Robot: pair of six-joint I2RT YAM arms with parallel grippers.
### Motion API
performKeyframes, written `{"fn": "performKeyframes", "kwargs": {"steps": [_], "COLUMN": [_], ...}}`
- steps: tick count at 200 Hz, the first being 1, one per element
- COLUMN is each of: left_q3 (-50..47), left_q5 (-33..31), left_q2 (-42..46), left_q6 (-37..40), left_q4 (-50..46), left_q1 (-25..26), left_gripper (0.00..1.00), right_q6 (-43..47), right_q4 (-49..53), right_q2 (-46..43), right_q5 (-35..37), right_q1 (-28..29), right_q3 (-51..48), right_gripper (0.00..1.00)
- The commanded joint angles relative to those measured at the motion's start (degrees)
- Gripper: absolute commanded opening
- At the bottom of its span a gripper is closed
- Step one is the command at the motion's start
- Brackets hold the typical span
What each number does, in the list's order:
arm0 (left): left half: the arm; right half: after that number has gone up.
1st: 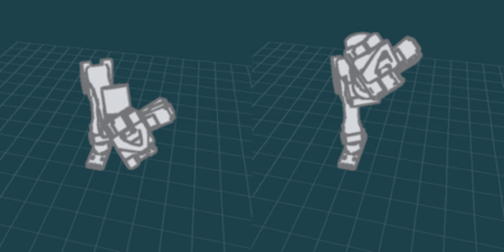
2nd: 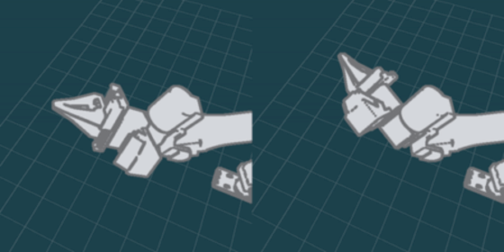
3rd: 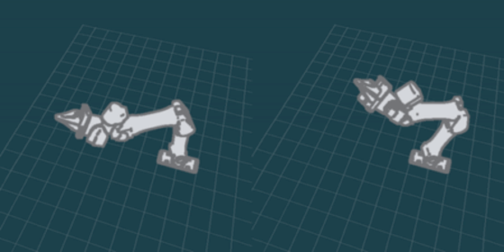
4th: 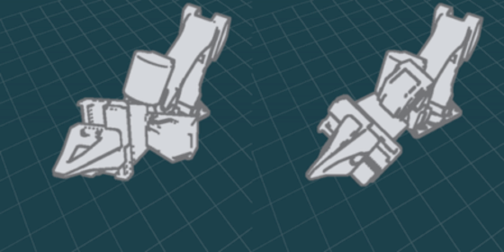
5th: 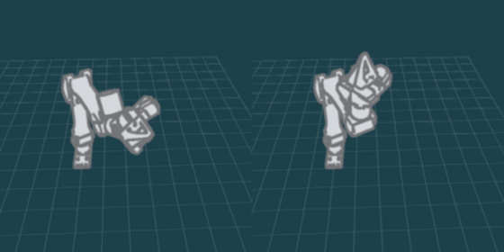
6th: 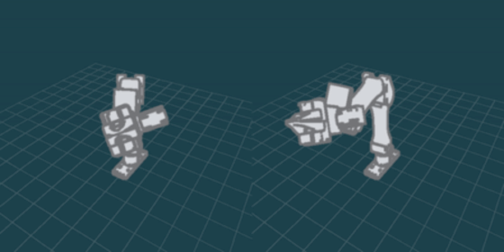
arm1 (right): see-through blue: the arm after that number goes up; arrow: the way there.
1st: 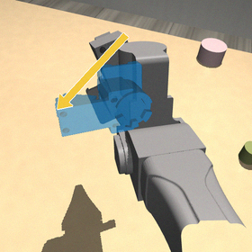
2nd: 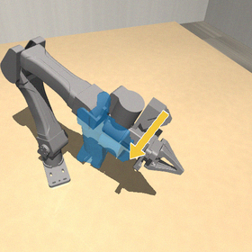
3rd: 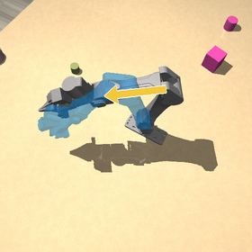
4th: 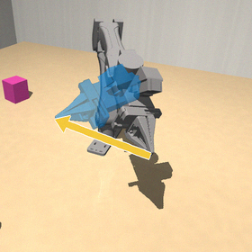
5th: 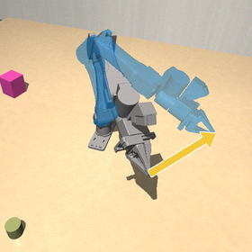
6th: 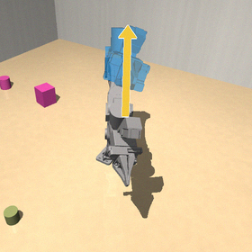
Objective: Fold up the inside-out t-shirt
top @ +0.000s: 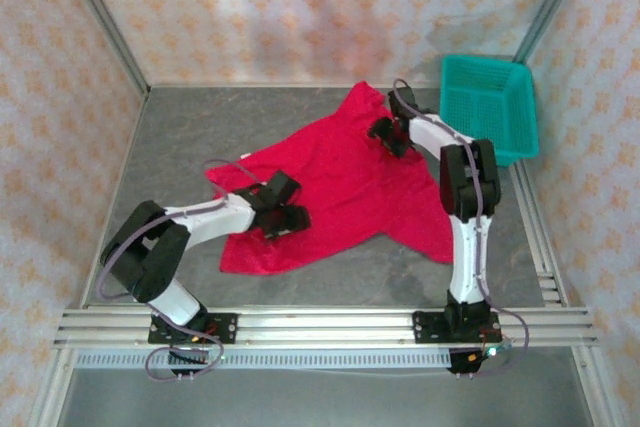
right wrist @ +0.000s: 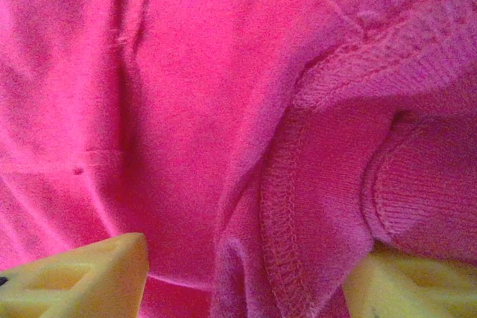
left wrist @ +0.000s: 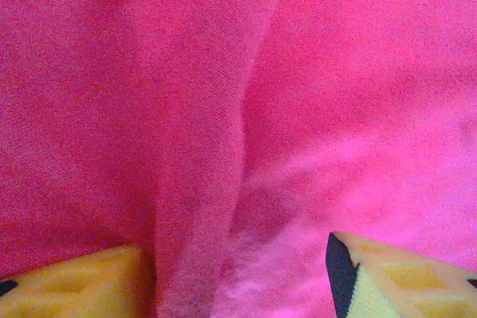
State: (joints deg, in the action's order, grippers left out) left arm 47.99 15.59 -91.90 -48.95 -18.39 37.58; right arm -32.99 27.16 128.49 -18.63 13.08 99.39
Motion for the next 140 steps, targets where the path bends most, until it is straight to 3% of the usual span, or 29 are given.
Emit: {"fn": "performKeyframes", "kwargs": {"steps": [1, 28, 58, 91, 140], "left_q3": [4.72, 17.09, 26.82, 35.06, 44.68], "left_q5": [-0.43, -0.79, -3.89, -3.90, 0.50], "left_q2": [-4.75, -9.13, -8.52, -9.86, -21.30], "left_q6": [-6.24, -1.89, 5.23, 12.12, 16.77], "left_q4": [-1.84, -10.87, -20.75, -26.08, -26.34], "left_q1": [8.03, 14.00, 13.44, 6.62, -5.65], "left_gripper": [0.65, 0.65, 0.65, 0.66, 0.65], "right_q6": [2.21, 4.58, 8.08, 8.88, 4.77], "right_q4": [9.73, 16.04, 20.06, 18.45, 9.02], "right_q2": [5.98, 7.30, 1.76, -7.38, -22.05], "right_q5": [1.42, 2.34, 6.97, 8.45, 4.19], "right_q1": [2.17, 2.60, 2.53, 2.54, 2.48], "right_q3": [8.72, 17.67, 18.66, 10.00, -14.65], "right_gripper": [0.69, 0.69, 0.70, 0.70, 0.70]}}
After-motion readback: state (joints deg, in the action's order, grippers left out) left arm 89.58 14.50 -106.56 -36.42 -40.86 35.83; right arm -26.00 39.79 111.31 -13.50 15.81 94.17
